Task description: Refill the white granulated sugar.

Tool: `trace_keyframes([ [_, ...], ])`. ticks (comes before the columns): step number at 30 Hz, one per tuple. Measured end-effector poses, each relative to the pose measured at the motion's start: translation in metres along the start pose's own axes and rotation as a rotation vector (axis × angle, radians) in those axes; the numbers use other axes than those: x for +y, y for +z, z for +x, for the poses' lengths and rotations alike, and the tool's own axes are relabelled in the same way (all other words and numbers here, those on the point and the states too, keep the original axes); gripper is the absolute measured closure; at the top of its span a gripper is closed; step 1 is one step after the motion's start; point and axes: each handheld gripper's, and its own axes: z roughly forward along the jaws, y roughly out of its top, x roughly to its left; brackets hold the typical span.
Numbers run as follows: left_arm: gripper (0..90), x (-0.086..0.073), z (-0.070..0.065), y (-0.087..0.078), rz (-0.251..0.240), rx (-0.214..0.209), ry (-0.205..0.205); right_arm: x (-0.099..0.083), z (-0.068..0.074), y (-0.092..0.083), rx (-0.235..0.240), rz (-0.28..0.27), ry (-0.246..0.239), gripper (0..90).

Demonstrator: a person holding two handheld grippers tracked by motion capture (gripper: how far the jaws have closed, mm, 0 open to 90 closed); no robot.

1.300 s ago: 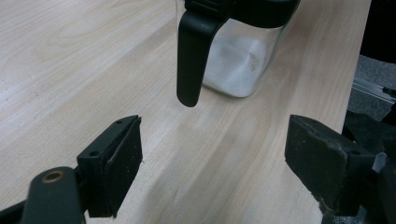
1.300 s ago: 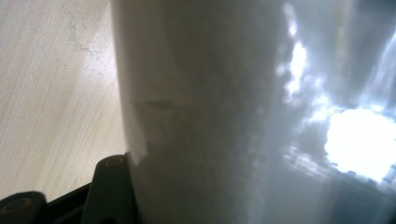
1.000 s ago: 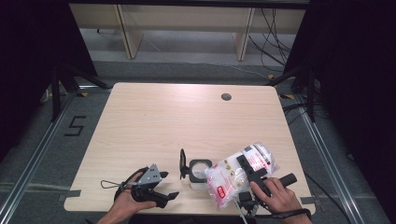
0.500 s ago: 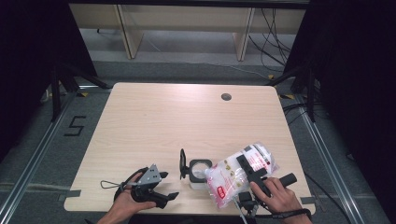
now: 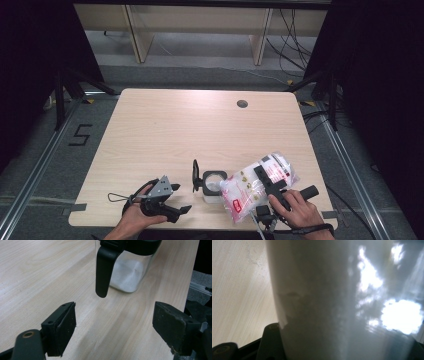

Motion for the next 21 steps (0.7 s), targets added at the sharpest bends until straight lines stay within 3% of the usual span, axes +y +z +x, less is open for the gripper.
trace_keyframes([
  [2,18.7,0.0006,0.0015,-0.0005,0.002,0.0,0.029,-0.0001,-0.0009,0.0002,-0.004,-0.005,-0.01,45.6],
  [3,18.7,-0.0002,-0.0004,0.0001,-0.002,0.003,-0.007,-0.0002,-0.0011,0.0,-0.003,-0.005,-0.01,45.7],
  [6,18.7,0.0001,-0.0004,0.0001,-0.001,0.005,-0.006,-0.0005,-0.0009,-0.0008,-0.007,0.003,0.001,45.9],
  [8,18.7,0.0001,0.0012,-0.0001,-0.001,-0.002,0.018,-0.0008,-0.0017,-0.001,-0.007,0.001,0.0,46.0],
  [9,18.7,-0.0001,-0.0002,0.0001,-0.002,0.003,-0.007,-0.001,-0.0019,-0.0009,-0.008,-0.002,0.004,46.1],
  [12,18.7,-0.0003,-0.0006,0.0,-0.001,0.005,-0.006,-0.0014,-0.0014,-0.0009,-0.007,0.0,0.017,46.4],
  [14,18.7,0.0001,0.001,0.0,-0.002,-0.002,0.015,-0.0017,0.0,-0.0006,-0.005,-0.001,0.024,46.5],
  [16,18.7,-0.0002,0.0001,0.0004,-0.005,-0.001,-0.006,-0.0014,-0.003,0.0005,-0.013,-0.019,-0.012,46.6],
  [19,18.7,-0.0001,0.0003,-0.0005,0.004,0.001,0.007,-0.0016,-0.0031,0.0007,-0.013,-0.02,-0.006,46.8],
  [21,18.7,-0.0001,0.0001,0.0001,-0.004,0.0,-0.005,-0.002,-0.0028,0.0008,-0.013,-0.022,0.003,46.9],
])
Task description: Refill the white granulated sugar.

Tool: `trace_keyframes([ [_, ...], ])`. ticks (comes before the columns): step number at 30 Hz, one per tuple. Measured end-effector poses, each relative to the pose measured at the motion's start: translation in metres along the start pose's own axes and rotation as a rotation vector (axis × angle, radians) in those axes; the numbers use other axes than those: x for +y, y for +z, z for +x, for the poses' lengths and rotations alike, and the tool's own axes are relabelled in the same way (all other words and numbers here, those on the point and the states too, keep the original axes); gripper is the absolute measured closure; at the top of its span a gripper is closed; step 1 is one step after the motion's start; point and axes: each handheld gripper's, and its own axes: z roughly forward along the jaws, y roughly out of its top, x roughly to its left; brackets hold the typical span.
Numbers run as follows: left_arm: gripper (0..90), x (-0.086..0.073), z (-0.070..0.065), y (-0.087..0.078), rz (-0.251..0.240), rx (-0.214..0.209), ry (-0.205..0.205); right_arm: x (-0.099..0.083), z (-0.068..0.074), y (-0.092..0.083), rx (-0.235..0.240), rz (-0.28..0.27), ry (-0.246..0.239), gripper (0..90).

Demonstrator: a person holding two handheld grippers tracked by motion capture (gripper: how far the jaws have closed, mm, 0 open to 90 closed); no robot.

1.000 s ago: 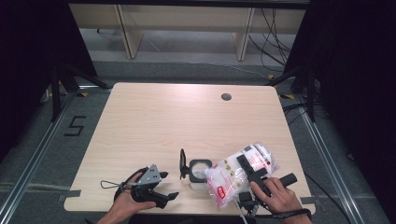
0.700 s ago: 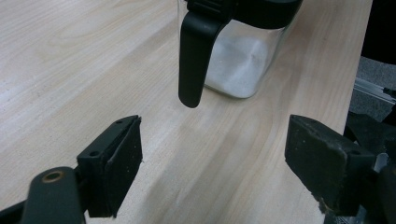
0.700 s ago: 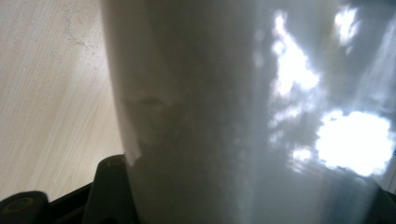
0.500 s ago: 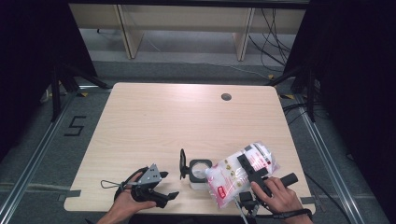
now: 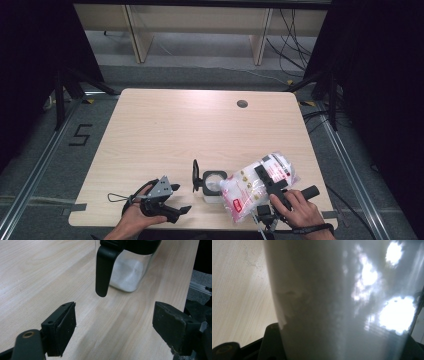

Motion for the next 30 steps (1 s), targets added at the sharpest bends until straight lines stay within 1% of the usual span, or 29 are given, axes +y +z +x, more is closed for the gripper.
trace_keyframes([
  [1,18.7,0.0001,0.0004,0.0003,0.0,-0.004,0.001,-0.0002,-0.0001,-0.0001,0.0,0.001,0.001,47.0],
  [2,18.7,-0.0001,-0.0003,0.0003,0.0,0.002,-0.002,-0.0004,0.0,-0.0002,0.0,0.004,0.004,47.0],
  [3,18.7,-0.0005,-0.0006,0.0,0.002,0.006,-0.001,-0.0008,0.002,-0.0012,0.007,0.02,0.029,47.0],
  [4,18.7,-0.0001,0.0,-0.0004,0.008,0.002,0.009,-0.0009,0.0021,-0.0014,0.007,0.022,0.031,47.1],
  [5,18.7,-0.0002,-0.0005,-0.0002,0.004,0.005,0.002,-0.0011,0.0013,-0.0014,0.009,0.019,0.022,47.1],
  [6,18.7,-0.0002,0.0,0.0004,-0.002,0.0,0.0,-0.001,0.0019,-0.0015,0.008,0.022,0.028,47.1],
  [9,18.7,-0.0003,-0.0001,0.0006,-0.001,0.002,0.0,-0.0011,0.0014,-0.0015,0.009,0.021,0.024,47.1],
  [10,18.7,-0.0003,-0.0006,-0.0002,0.007,0.006,0.002,-0.001,0.0002,-0.0011,0.002,0.013,0.012,47.2],
  [12,18.7,-0.0003,-0.0002,0.0005,-0.001,0.003,0.0,-0.001,-0.0001,-0.0016,0.003,0.015,0.016,47.2],
  [15,18.7,-0.0003,-0.0003,0.0003,0.005,0.002,0.0,-0.0009,0.0,-0.0021,0.001,0.018,0.025,47.3],
  [16,18.7,-0.0003,-0.0002,0.0,0.006,0.002,0.006,-0.0009,0.0,-0.0022,0.001,0.019,0.028,47.3],
  [17,18.7,-0.0003,-0.0002,0.0001,0.005,0.002,0.002,-0.0009,-0.0009,-0.0018,-0.001,0.011,0.018,47.3],
  [18,18.7,-0.0004,-0.0002,0.0005,-0.001,0.003,0.0,-0.0012,0.0012,-0.0023,0.003,0.02,0.045,47.3],
  [20,18.7,-0.0002,-0.0001,0.0007,-0.001,0.003,0.0,-0.0013,0.0012,-0.0023,0.001,0.022,0.044,47.4],
  [21,18.7,-0.0003,-0.0003,0.0002,0.005,0.002,0.001,-0.0012,0.0,-0.0023,-0.003,0.019,0.032,47.4],
  [22,18.7,-0.0002,-0.0001,-0.0002,0.008,0.005,0.012,-0.0012,-0.0005,-0.0021,-0.003,0.016,0.025,47.4],
  [23,18.7,0.0005,0.0013,-0.0004,0.008,0.003,0.033,-0.0012,-0.0008,-0.0021,-0.003,0.013,0.022,47.4],
  [24,18.7,-0.0001,-0.0005,0.0001,0.002,0.008,-0.002,-0.0014,0.0007,-0.002,0.003,0.016,0.038,47.4],
  [25,18.7,-0.0001,0.0,0.0008,-0.002,0.002,0.001,-0.0014,0.0013,-0.0024,0.002,0.022,0.044,47.4],
  [26,18.7,0.0,-0.0001,0.0006,0.002,0.004,0.001,-0.0014,0.0012,-0.0024,0.001,0.021,0.043,47.5],
  [27,18.7,-0.0003,-0.0002,0.0005,0.006,0.003,0.0,-0.0013,-0.0007,-0.0023,-0.004,0.017,0.024,47.5],
  [28,18.7,-0.0003,0.0,-0.0001,0.011,-0.002,0.004,-0.0013,-0.001,-0.0021,-0.002,0.014,0.02,47.5],
  [29,18.7,0.0,0.0002,-0.0002,0.008,0.005,0.015,-0.0013,-0.0009,-0.0023,-0.002,0.015,0.022,47.5],
  [30,18.7,-0.0001,-0.0002,0.0004,0.001,0.003,0.0,-0.0013,-0.0009,-0.0025,-0.003,0.015,0.023,47.5],
])
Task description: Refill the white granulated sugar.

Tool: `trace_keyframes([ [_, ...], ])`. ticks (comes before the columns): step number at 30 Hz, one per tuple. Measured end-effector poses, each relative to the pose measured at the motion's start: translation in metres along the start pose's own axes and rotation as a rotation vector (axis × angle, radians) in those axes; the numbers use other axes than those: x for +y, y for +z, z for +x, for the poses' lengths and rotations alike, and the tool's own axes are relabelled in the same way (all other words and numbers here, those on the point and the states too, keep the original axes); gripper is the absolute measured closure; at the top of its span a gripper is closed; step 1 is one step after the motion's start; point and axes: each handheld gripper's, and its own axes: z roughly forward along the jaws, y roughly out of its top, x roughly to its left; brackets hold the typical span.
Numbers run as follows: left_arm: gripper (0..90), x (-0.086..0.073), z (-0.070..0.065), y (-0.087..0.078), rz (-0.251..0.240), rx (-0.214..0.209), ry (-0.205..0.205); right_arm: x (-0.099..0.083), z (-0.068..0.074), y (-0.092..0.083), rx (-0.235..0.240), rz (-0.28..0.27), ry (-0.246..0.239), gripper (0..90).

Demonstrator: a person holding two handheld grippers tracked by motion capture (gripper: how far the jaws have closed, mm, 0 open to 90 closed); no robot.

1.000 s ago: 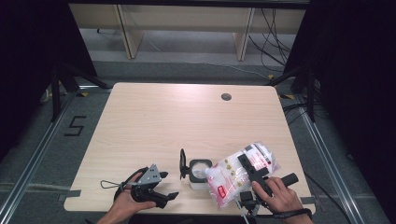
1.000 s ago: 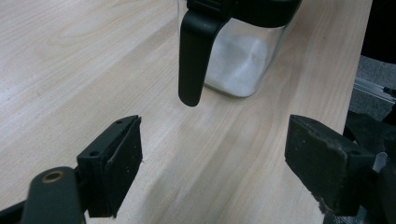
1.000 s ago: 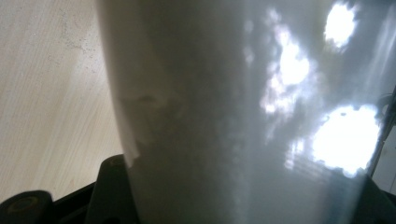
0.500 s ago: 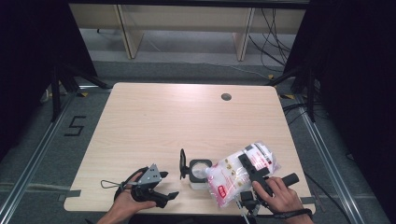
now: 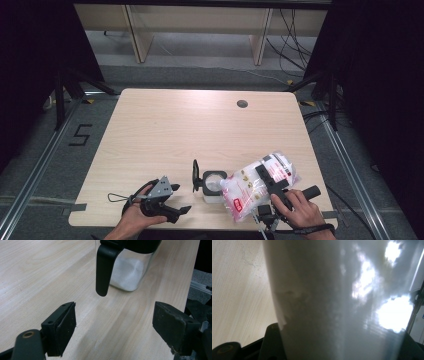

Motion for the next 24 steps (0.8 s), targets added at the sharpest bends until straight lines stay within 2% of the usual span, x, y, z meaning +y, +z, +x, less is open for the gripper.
trace_keyframes([
  [1,18.7,0.0001,0.0001,0.0004,-0.003,-0.001,0.0,-0.0002,0.0015,0.0,0.007,0.003,0.016,47.5],
  [5,18.7,-0.0003,-0.0002,-0.0004,0.006,0.001,0.002,0.0001,-0.0002,0.0,0.002,0.0,-0.001,47.6],
  [6,18.7,0.0,-0.0003,-0.0005,0.002,0.005,0.001,-0.0002,0.0015,-0.0002,0.005,0.004,0.019,47.6],
  [8,18.7,0.0,0.0001,0.0004,-0.003,0.0,0.001,-0.0002,0.0001,-0.0005,-0.001,0.001,0.007,47.6],
  [10,18.7,-0.0002,-0.0001,-0.0003,0.008,-0.003,0.001,-0.0005,0.0002,-0.0008,0.001,0.005,0.015,47.6],
  [11,18.7,0.0001,0.0007,-0.0006,0.01,-0.005,0.015,-0.0006,0.0,-0.0007,0.001,0.004,0.013,47.6],
  [13,18.7,0.0,0.0001,0.0,-0.002,0.001,0.0,-0.0008,0.0002,-0.0008,-0.001,0.005,0.014,47.7],
  [14,18.7,0.0001,0.0001,0.0004,-0.003,0.0,0.001,-0.0007,-0.002,0.0004,-0.006,-0.01,-0.013,47.7],
  [19,18.7,0.0001,0.0,-0.0001,0.001,0.004,0.001,-0.0009,-0.0017,0.0005,-0.011,-0.008,-0.022,47.7],
  [21,18.7,0.0002,0.0002,0.0002,0.004,0.001,0.001,-0.0009,-0.0019,0.0004,-0.008,-0.007,-0.021,47.8],
  [22,18.7,0.0002,0.0002,0.0002,0.004,0.001,0.001,-0.0011,0.0001,0.0003,0.0,0.0,-0.001,47.8],
  [23,18.7,-0.0001,0.0004,-0.0003,0.006,-0.002,0.012,-0.0008,-0.0008,0.0,-0.003,0.0,-0.011,47.8],
  [24,18.7,0.0,-0.0002,-0.0006,0.007,0.004,0.003,-0.0007,0.0,-0.0005,-0.006,0.004,-0.001,47.8],
])
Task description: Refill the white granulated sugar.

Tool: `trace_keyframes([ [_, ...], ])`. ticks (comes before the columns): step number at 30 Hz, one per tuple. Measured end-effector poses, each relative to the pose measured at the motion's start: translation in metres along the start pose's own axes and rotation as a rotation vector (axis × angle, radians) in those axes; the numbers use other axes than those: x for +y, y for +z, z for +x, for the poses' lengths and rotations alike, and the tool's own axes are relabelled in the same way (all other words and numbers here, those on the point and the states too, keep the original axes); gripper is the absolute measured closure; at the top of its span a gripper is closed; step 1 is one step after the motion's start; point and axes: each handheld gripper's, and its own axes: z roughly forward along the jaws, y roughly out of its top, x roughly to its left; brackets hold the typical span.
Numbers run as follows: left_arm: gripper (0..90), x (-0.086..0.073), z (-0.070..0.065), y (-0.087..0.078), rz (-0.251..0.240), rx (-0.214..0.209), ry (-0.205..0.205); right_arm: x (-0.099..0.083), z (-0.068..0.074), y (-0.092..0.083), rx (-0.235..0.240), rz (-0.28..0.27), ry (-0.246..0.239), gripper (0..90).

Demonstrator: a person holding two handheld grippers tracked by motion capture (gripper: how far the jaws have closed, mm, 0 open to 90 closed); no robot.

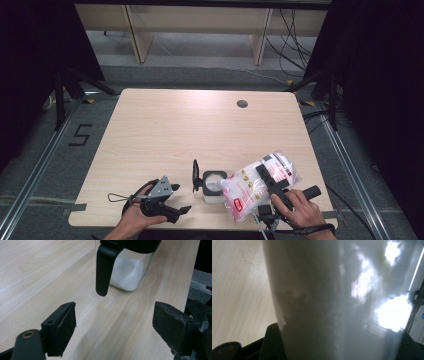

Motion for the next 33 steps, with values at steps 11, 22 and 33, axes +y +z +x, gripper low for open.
trace_keyframes([
  [11,18.7,-0.0002,0.0004,0.0003,-0.001,-0.005,0.005,0.0003,0.0023,0.0,0.004,0.004,0.018,47.9],
  [22,18.7,-0.0002,0.0003,0.0009,-0.007,-0.002,-0.002,0.0,-0.0007,0.0004,-0.002,-0.003,-0.018,48.1],
  [33,18.7,-0.0001,0.001,0.0007,-0.001,0.002,0.004,-0.0002,-0.0004,-0.0003,-0.001,0.002,-0.012,48.3],
])
